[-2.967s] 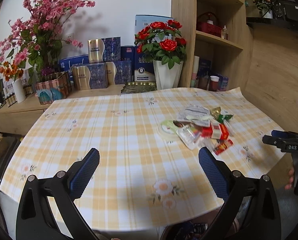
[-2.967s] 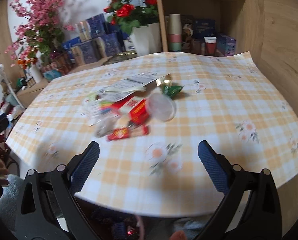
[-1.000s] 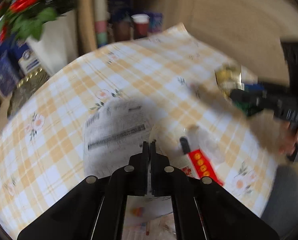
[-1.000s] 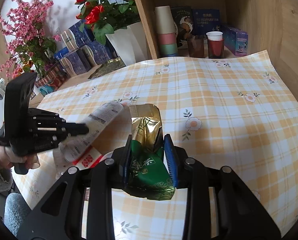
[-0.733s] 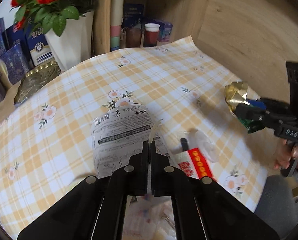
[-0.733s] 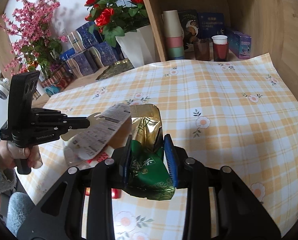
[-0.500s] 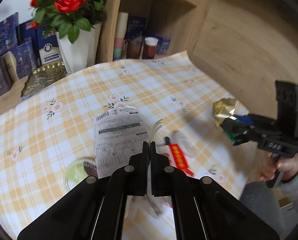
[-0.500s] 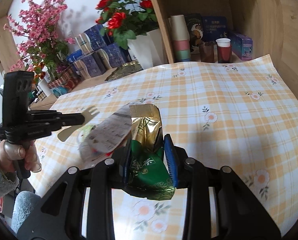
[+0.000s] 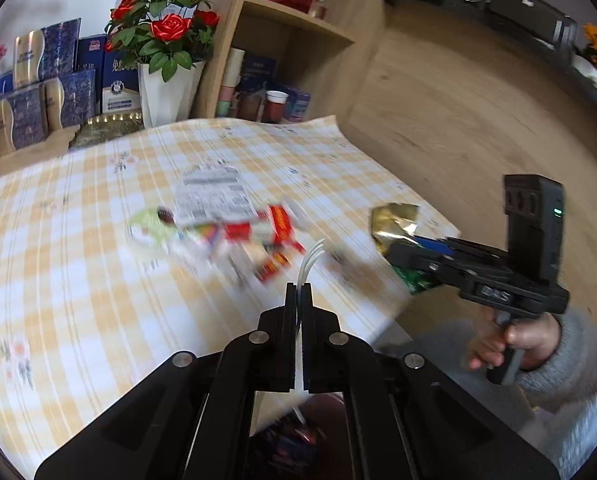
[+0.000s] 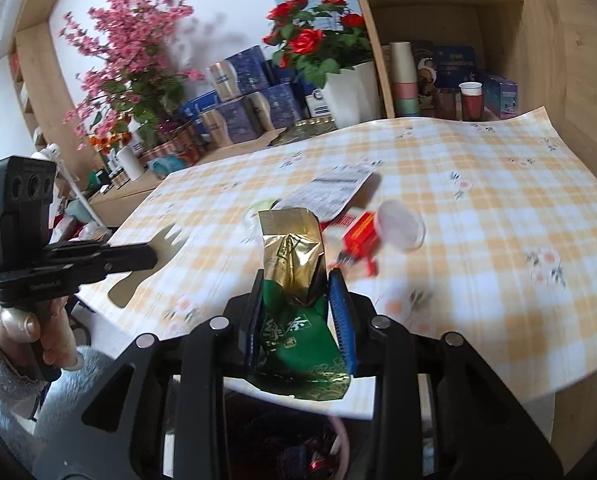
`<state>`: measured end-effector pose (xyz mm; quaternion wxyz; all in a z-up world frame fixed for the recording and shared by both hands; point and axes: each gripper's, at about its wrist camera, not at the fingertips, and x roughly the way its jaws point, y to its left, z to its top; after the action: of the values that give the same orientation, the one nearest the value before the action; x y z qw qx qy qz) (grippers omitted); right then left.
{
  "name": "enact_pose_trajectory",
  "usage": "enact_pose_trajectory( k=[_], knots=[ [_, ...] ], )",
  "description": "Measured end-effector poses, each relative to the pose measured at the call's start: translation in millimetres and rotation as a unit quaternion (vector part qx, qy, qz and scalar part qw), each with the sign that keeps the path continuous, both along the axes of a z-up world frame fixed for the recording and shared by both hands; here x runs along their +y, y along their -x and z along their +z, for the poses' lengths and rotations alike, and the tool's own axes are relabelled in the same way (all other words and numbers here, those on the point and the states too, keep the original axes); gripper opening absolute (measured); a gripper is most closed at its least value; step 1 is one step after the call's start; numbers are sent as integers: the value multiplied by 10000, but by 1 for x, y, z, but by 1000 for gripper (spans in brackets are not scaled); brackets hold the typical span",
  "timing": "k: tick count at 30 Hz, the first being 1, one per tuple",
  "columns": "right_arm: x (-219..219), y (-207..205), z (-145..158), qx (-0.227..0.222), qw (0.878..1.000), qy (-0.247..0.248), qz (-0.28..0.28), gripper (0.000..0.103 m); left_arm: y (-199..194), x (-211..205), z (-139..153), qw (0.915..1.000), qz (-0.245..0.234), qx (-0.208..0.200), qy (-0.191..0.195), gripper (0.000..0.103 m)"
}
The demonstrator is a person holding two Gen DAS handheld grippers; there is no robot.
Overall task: Collect trash
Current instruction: 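Carry the tea bag to the bin with the right gripper while the left drops its item in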
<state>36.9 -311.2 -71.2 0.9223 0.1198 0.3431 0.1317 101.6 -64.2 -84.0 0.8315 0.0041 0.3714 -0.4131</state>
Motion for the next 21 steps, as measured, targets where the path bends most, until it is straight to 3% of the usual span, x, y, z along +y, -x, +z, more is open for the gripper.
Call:
enact_pose_trajectory(
  k=[5,9,13,17,21],
  knots=[
    [11,37,-17,127,9999,-39,-54,33,56,15,-27,9995,-246,156,-126,2],
    [10,51,-33,298,9993,-93,-197,33,76,11,-63,9973,-389,527,-322,2],
    [5,57,-46,507,9979,-209,-348,33,80,0,-97,9942,-470,806,-542,2],
    [0,59,-46,527,9975,-236,-413,33,76,-12,-131,9884,-515,1234,-719,2],
    [-6,59,-46,525,9970,-281,-492,33,75,-21,-156,9832,-596,1408,-1000,2]
  ],
)
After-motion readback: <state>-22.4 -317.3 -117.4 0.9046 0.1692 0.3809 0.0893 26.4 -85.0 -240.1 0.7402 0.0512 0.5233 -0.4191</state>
